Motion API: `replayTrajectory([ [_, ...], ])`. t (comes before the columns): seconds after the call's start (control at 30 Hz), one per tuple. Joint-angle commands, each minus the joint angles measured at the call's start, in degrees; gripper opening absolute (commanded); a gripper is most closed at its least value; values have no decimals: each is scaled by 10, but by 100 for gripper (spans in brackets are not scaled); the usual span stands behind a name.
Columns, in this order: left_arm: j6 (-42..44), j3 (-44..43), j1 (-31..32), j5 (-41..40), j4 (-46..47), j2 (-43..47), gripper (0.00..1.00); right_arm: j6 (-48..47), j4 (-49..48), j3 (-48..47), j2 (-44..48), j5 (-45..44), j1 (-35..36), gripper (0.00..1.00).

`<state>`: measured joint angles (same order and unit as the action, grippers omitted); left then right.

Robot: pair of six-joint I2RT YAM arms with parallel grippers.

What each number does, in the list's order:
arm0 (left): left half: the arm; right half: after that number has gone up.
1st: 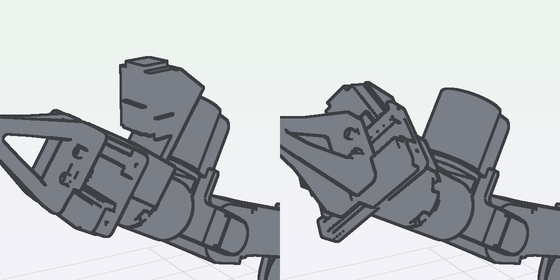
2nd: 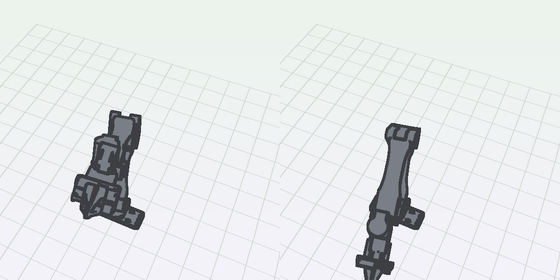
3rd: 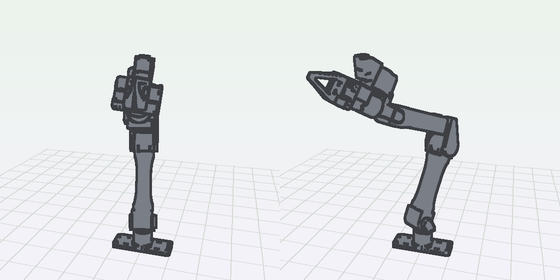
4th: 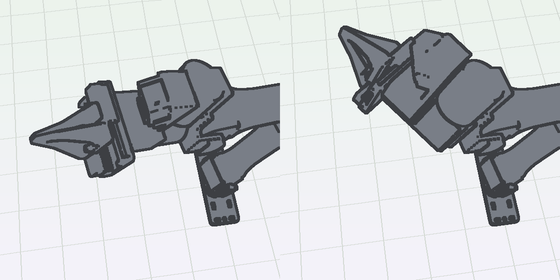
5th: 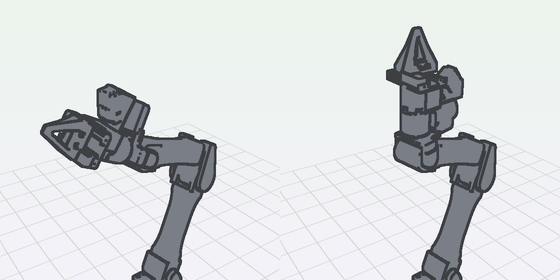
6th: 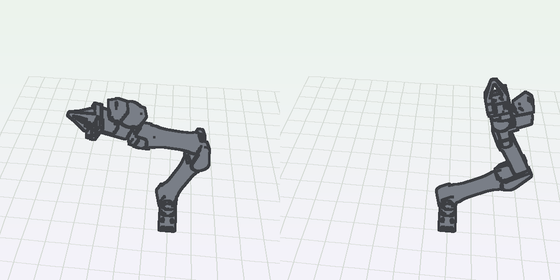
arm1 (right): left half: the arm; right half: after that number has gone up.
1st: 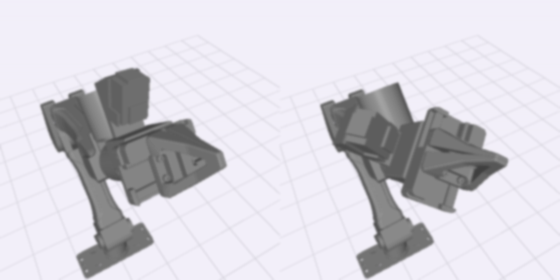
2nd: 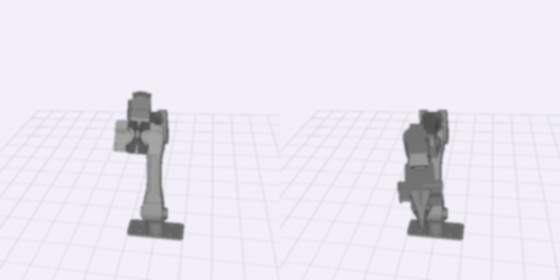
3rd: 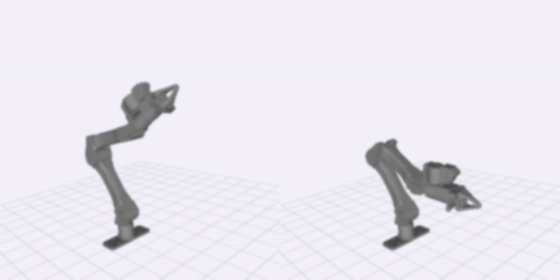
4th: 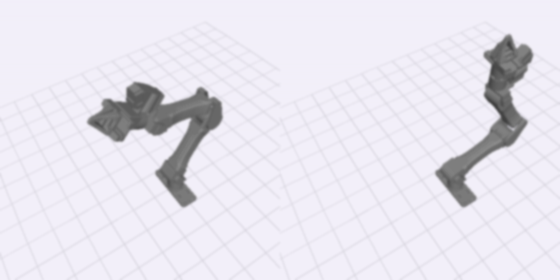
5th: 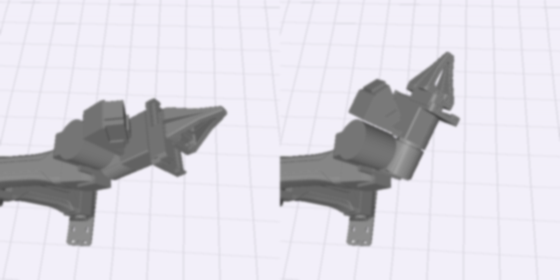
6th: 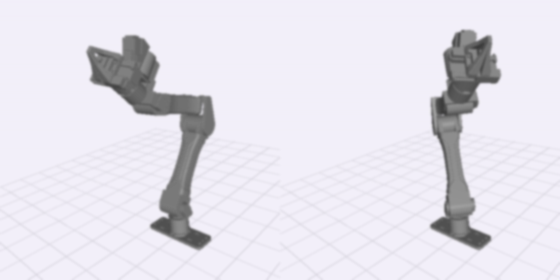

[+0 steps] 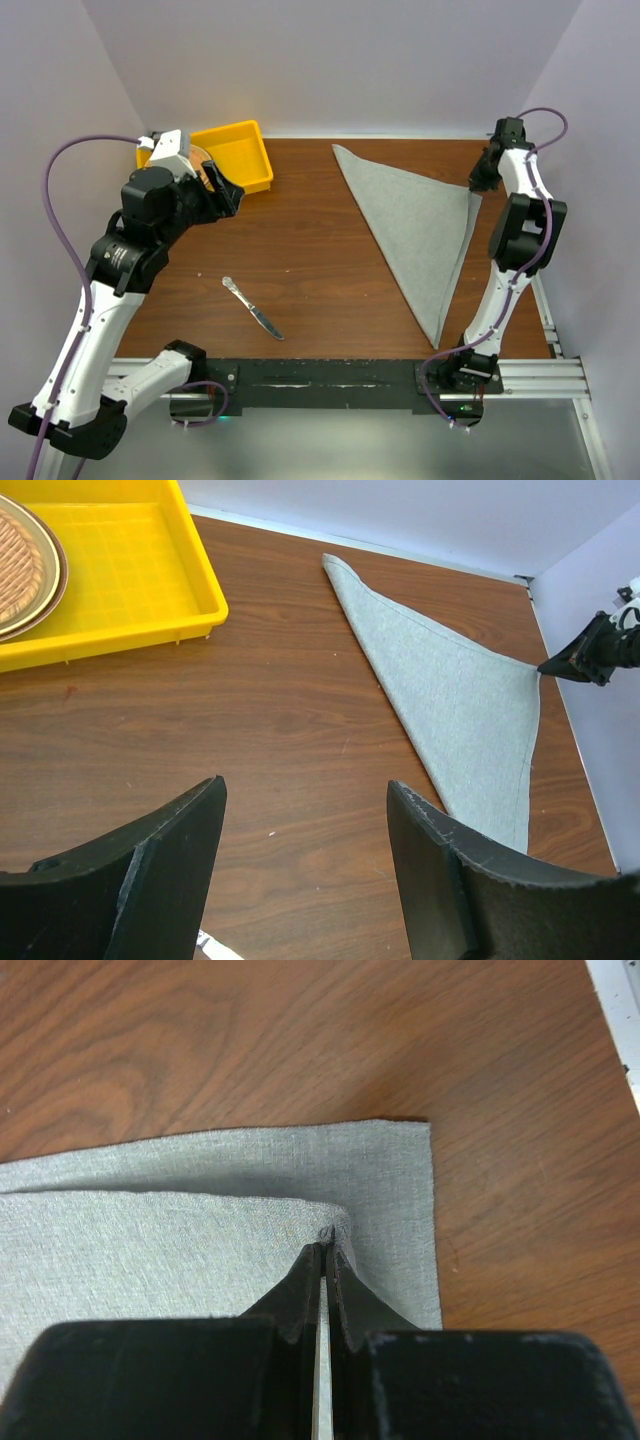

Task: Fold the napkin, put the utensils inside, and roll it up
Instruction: Fold the napkin

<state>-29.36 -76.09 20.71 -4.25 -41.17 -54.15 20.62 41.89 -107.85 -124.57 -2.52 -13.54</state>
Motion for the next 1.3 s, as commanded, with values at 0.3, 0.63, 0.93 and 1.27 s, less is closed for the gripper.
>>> replayTrajectory([
  [0.3,-8,-6,1,-2,29,-10,71,9,-36,-16,-3,-17,-14,0],
  [0.63,-13,-4,1,-1,34,-17,71,4,-39,-21,-15,-14,-16,0],
  [0.93,-18,-2,1,-1,39,-22,71,-7,-36,-33,-29,-20,-16,0],
  [1.27,-18,-6,1,-1,40,-28,71,-10,-29,-47,-35,-37,-18,0],
])
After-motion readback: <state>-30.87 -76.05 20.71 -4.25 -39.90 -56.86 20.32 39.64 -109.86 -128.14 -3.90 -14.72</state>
